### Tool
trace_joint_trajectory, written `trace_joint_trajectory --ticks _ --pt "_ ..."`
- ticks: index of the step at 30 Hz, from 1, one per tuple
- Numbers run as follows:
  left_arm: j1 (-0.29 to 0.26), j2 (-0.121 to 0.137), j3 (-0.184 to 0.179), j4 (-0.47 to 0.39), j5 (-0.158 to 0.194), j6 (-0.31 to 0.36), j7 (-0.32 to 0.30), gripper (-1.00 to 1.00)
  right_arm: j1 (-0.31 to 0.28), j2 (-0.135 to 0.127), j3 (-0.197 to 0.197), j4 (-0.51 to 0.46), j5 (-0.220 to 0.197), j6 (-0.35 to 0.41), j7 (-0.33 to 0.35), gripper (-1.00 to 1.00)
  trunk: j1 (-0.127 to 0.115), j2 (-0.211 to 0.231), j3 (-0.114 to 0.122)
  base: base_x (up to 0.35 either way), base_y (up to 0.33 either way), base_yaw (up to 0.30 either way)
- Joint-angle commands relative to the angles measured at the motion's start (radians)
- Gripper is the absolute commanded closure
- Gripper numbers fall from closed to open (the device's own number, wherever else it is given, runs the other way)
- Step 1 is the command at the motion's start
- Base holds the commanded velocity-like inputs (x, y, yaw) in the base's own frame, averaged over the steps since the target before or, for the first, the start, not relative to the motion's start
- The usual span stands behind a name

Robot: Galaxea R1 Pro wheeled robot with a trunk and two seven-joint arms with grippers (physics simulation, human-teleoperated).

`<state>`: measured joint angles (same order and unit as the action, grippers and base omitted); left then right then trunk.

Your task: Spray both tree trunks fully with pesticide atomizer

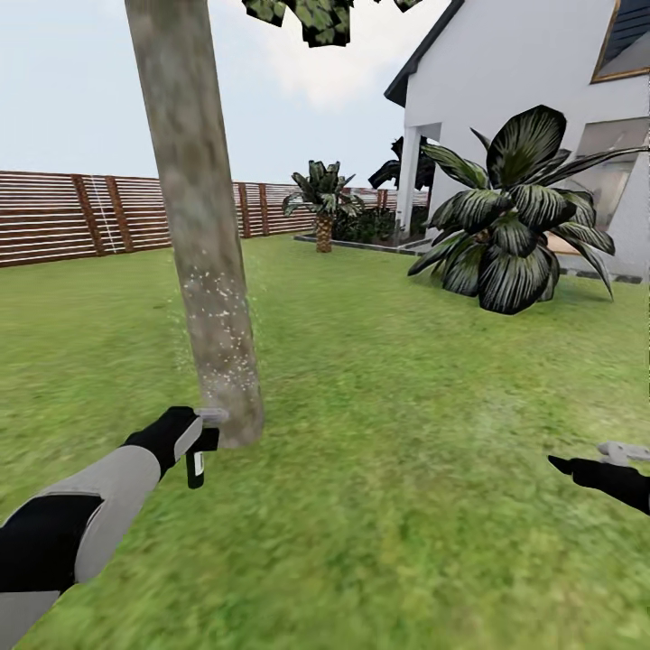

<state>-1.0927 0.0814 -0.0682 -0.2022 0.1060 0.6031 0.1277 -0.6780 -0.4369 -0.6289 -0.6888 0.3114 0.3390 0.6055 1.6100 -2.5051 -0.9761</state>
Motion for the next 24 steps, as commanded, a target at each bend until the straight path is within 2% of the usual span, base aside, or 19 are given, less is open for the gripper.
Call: trace_joint_trajectory --ticks 1,5,7,11,13,15,17,20,24 --pt "0.005 0.0 -0.001 0.0 -0.001 -0.003 -0.001 1.0 0.0 0.001 0.0 0.0 0.0 0.0 0.001 -1.0 0.0 0.0 0.0 -0.269 -0.018 0.0" --pt "0.01 0.0 -0.001 0.0 0.0 -0.015 -0.004 1.0 0.0 0.004 0.001 0.0 0.0 0.0 0.002 -1.0 0.0 0.0 0.0 -0.263 -0.005 0.0" --pt "0.039 -0.001 -0.001 0.0 0.0 -0.069 -0.005 1.0 0.0 0.004 0.0 0.0 0.0 0.0 0.002 -1.0 0.0 0.0 0.0 -0.173 -0.001 0.0" --pt "0.064 -0.002 -0.001 0.0 0.0 -0.099 -0.008 1.0 0.0 0.004 0.0 0.0 -0.001 0.0 0.003 -1.0 0.0 0.0 0.0 -0.04 0.0 0.0" --pt "0.066 -0.001 -0.001 0.0 -0.001 -0.102 -0.034 1.0 0.0 0.004 0.0 -0.001 -0.001 0.0 0.004 -1.0 0.0 0.0 0.0 -0.005 0.0 0.0" --pt "0.066 -0.001 -0.001 -0.001 -0.001 -0.104 -0.11 1.0 0.0 0.004 0.0 -0.001 -0.004 0.0 0.005 -1.0 0.0 0.0 0.0 -0.001 0.0 0.0" --pt "0.066 -0.002 -0.001 -0.001 -0.002 -0.113 -0.139 1.0 0.0 0.004 0.0 -0.001 -0.004 0.0 0.005 -1.0 0.0 0.0 0.0 0.0 0.0 0.0" --pt "0.066 -0.002 -0.001 0.0 -0.002 -0.151 -0.152 1.0 0.0 0.005 0.001 -0.001 -0.005 0.0 0.005 -1.0 0.0 0.0 0.0 0.0 0.0 0.0" --pt "0.068 -0.013 -0.002 0.0 -0.002 -0.162 -0.155 1.0 0.0 0.006 0.002 0.001 -0.002 0.0 0.004 -1.0 0.0 0.0 0.0 0.0 0.0 0.0"
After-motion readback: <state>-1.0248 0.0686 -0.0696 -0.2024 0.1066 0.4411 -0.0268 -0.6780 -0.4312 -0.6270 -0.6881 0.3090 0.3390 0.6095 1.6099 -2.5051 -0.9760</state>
